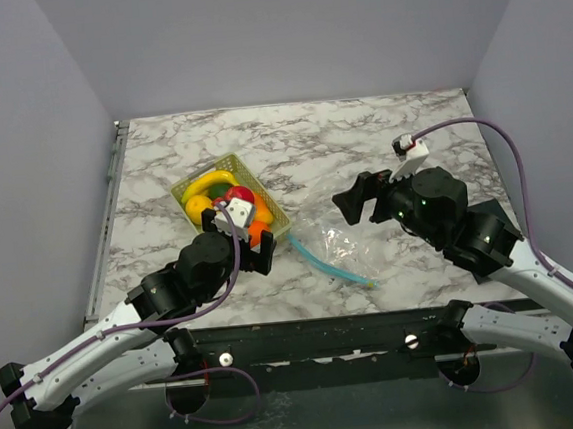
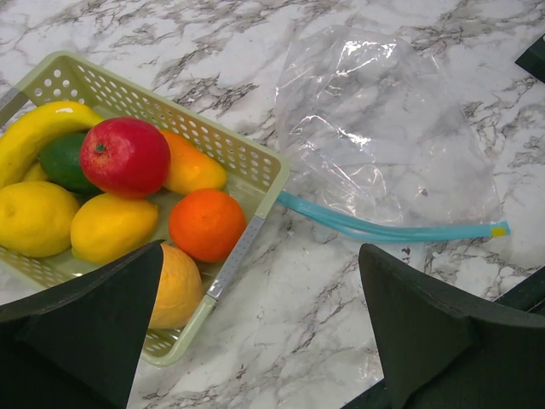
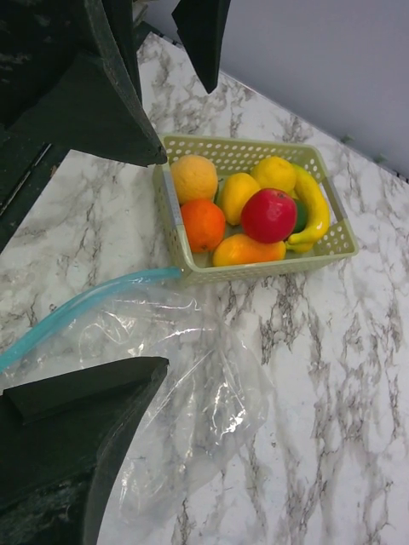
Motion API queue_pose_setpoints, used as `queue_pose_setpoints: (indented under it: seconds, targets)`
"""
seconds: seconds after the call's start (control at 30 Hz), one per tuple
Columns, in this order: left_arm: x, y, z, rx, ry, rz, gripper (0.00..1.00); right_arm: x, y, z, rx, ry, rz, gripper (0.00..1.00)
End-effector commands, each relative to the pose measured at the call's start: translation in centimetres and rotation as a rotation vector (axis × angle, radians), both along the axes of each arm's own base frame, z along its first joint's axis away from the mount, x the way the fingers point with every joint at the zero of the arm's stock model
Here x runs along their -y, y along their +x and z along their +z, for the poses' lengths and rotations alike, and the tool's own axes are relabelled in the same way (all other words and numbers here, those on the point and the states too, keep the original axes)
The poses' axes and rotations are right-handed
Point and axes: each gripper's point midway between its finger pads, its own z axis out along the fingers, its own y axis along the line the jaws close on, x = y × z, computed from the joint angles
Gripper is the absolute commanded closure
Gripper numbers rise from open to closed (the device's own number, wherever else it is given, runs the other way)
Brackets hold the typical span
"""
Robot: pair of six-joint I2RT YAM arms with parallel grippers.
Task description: Place the food in the zip-top bag and seal the zipper
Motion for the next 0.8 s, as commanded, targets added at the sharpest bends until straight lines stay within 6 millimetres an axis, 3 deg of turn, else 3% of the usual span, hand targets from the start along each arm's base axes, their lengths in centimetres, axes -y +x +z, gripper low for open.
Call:
queue_pose_setpoints:
  seconds: [0.0, 0.47, 0.77]
  targets:
    - [-0.3, 0.2, 0.8, 0.009, -0.007, 0.023, 0.01, 0.7, -0.4, -1.2, -0.054, -0.022, -0.030, 0.00]
    - [-0.4, 0.1, 0.8, 0.006, -0.013, 0.023, 0.01, 4.3, -0.6, -5.9, -0.198, -0.055, -0.244, 0.00]
    - [-0.4, 0.1, 0.8, 0.005, -0.013, 0.022, 0.01, 5.4, -1.3, -12.4, -0.360, -0.099, -0.366, 0.00]
